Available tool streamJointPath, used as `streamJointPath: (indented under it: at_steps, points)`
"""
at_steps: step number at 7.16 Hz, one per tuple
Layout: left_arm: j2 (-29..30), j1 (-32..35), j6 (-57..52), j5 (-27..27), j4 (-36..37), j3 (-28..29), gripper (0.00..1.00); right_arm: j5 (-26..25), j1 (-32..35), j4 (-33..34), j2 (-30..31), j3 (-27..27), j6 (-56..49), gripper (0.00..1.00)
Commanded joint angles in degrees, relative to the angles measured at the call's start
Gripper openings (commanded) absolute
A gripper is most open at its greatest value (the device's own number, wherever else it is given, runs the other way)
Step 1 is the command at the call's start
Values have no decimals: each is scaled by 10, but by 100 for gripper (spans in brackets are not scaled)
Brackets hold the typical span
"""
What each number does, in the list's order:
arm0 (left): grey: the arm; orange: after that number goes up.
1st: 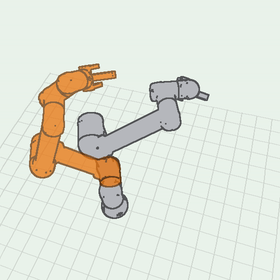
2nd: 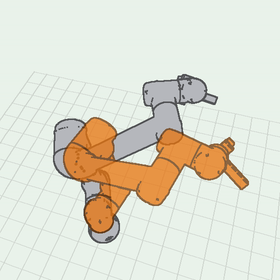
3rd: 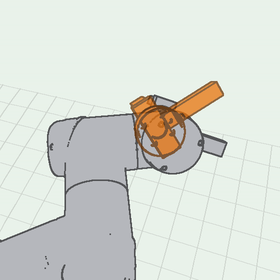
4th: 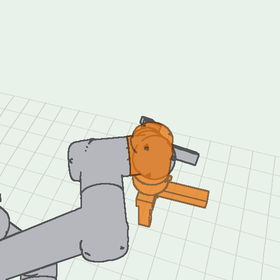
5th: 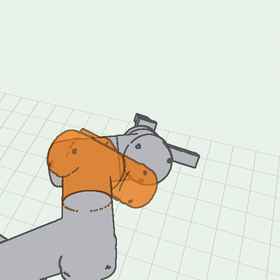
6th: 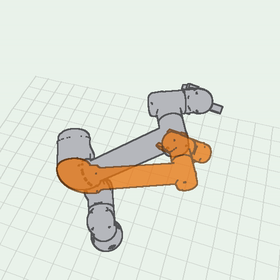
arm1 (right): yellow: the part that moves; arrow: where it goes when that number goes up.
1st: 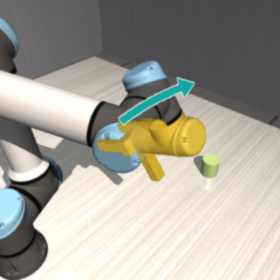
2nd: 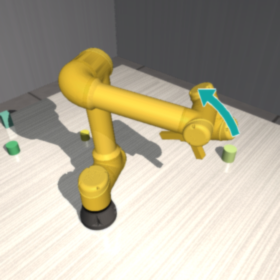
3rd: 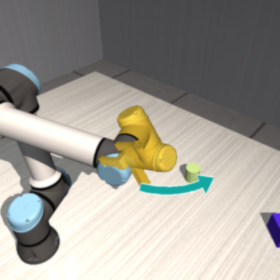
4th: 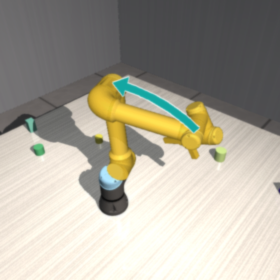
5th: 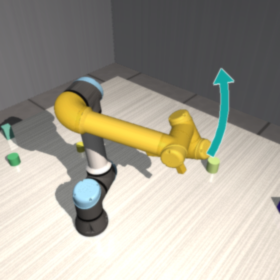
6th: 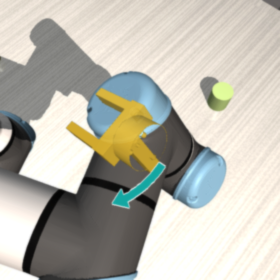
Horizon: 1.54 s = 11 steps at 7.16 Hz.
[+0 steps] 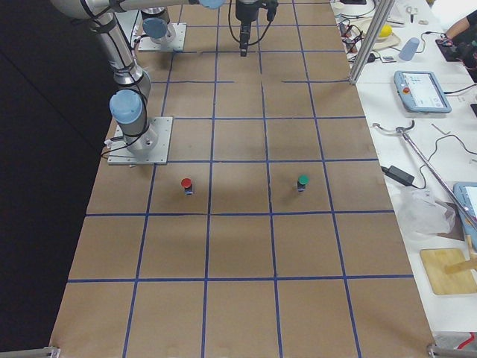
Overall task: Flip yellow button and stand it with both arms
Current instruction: 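Raise the button, yellow cap pointing toward the right arm, while right arm approaches, then bring the right gripper to the yellow cap and grasp the button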
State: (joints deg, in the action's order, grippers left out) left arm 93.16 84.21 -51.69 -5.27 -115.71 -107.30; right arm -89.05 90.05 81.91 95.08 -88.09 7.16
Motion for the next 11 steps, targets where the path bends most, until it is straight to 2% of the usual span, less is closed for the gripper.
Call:
streamJointPath:
  at_steps: [1,2,3,6,8,11]
  points:
    - [-1,20,2,58,-1,-3,8,150,-58,-6,10,0,40,100]
    - [-6,32,4,75,-1,-1,8,210,-92,-21,12,-1,64,100]
    - [-1,34,5,82,-1,1,8,306,-103,-27,12,-6,136,100]
    - [2,36,48,85,0,6,8,516,-102,-55,10,-20,202,100]
    - [1,37,58,86,0,6,8,534,-100,-46,7,-34,244,100]
    - [-3,36,58,89,0,5,8,529,-91,-24,-6,-65,409,99]
